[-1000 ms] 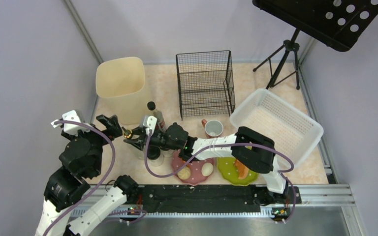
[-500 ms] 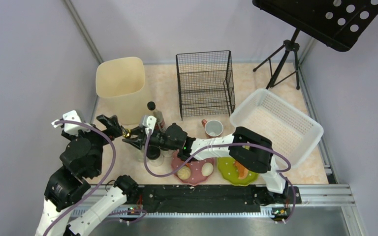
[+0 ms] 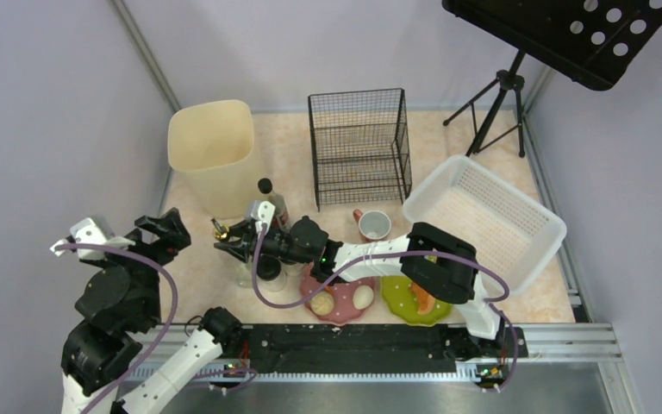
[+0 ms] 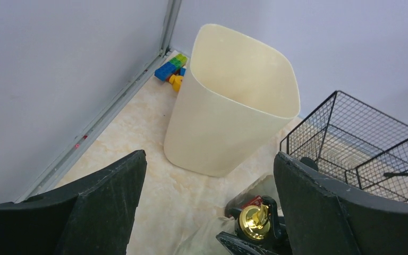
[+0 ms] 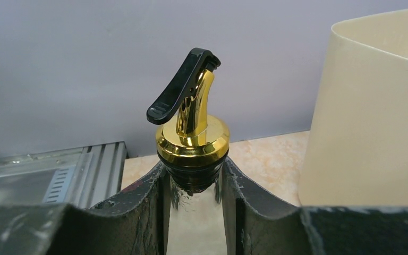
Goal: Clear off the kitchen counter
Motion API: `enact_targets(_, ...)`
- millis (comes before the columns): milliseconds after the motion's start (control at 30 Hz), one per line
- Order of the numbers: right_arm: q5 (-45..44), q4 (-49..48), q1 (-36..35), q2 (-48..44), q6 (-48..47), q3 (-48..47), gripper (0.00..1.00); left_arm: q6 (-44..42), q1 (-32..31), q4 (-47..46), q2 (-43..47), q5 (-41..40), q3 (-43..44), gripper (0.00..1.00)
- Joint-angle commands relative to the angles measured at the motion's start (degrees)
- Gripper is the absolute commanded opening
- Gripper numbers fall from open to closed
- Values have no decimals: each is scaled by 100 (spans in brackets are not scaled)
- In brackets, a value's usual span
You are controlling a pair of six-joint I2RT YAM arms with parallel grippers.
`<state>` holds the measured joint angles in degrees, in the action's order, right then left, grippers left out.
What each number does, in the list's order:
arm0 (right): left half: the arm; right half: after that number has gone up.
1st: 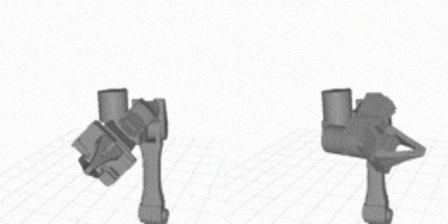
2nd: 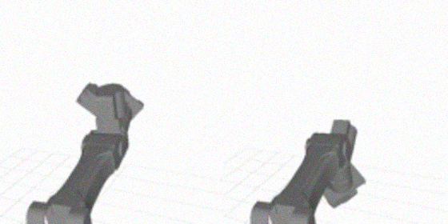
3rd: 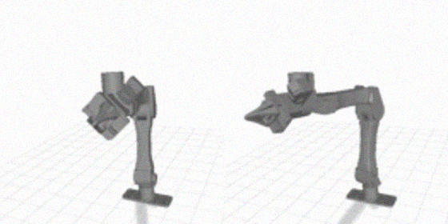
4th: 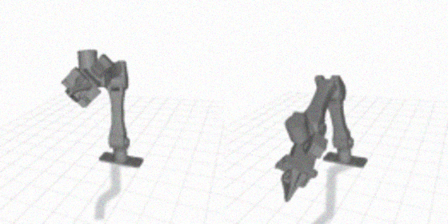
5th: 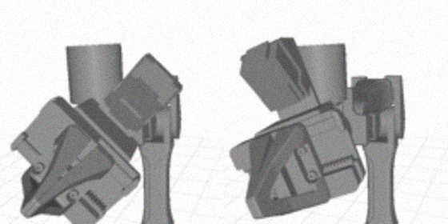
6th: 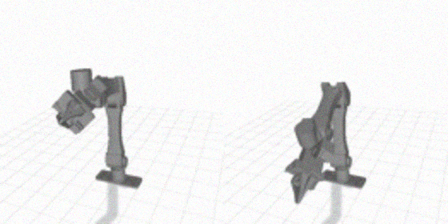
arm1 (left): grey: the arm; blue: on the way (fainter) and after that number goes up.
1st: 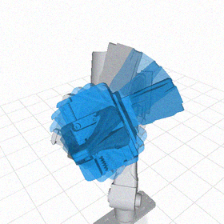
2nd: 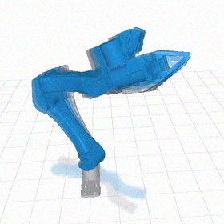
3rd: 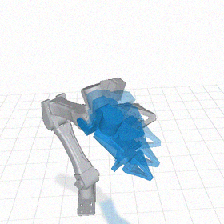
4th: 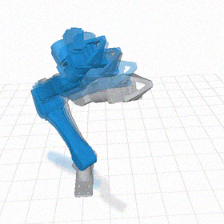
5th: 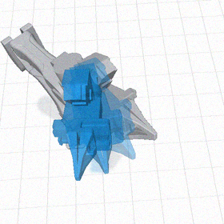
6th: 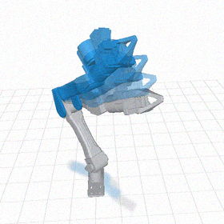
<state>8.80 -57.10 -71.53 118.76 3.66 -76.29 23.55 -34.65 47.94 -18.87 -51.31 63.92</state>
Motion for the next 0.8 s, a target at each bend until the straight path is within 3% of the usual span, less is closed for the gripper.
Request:
enact_targets(0, -83, -882, -71, -465, 138, -449, 0, 64, 1, -255, 202, -419, 140, 93)
enact_targets(767, -356, 262, 54, -1244, -508, -2019, 0, 223, -7, -359, 349, -571, -114, 93)
